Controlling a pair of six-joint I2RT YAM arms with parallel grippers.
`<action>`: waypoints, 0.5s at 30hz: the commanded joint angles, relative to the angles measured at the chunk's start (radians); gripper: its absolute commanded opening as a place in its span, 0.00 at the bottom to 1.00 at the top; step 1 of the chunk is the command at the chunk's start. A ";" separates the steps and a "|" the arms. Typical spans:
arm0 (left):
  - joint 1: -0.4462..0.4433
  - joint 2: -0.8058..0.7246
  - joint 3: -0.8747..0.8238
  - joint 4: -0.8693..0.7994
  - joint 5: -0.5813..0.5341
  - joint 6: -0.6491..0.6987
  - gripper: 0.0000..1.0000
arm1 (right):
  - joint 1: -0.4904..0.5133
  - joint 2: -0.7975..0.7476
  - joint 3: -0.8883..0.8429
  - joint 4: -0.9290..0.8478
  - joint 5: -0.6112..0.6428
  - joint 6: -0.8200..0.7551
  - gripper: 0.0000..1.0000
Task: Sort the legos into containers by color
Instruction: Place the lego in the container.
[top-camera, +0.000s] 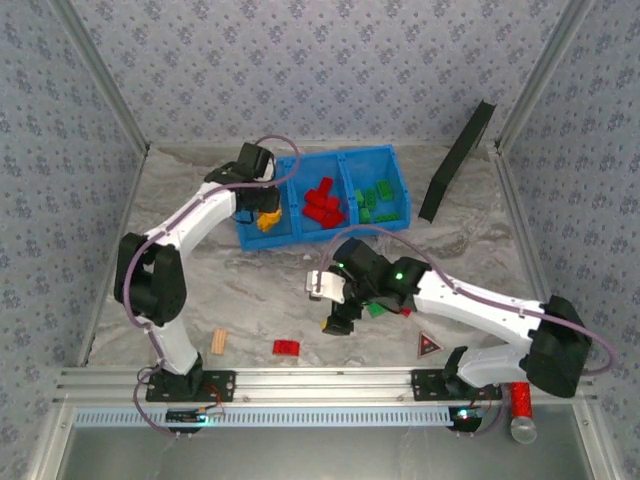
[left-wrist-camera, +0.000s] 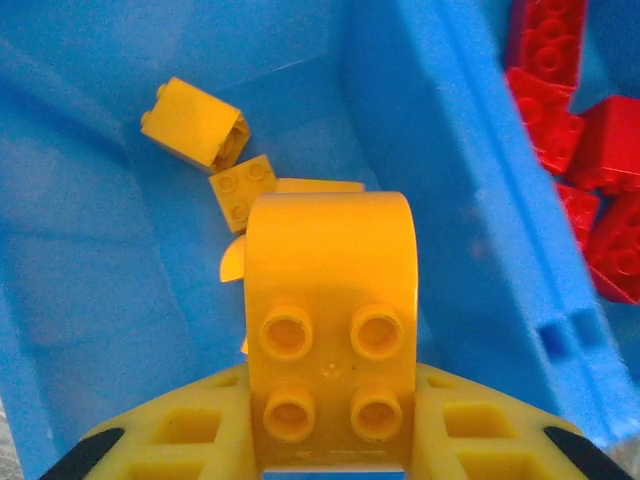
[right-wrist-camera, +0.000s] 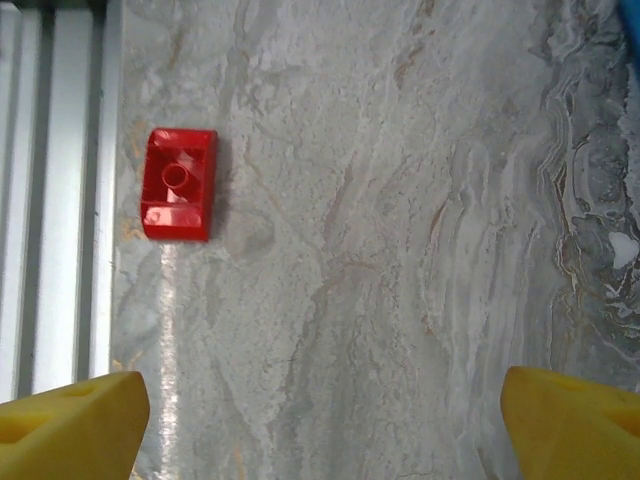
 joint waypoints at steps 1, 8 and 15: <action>0.010 0.036 0.069 -0.023 0.022 -0.005 0.17 | 0.012 0.054 0.053 -0.037 0.054 -0.049 0.93; 0.021 0.096 0.085 -0.006 0.041 -0.008 0.17 | 0.037 0.156 0.109 -0.029 0.091 -0.032 0.94; 0.027 0.144 0.111 0.008 0.050 -0.011 0.23 | 0.090 0.221 0.153 0.020 0.136 -0.008 0.95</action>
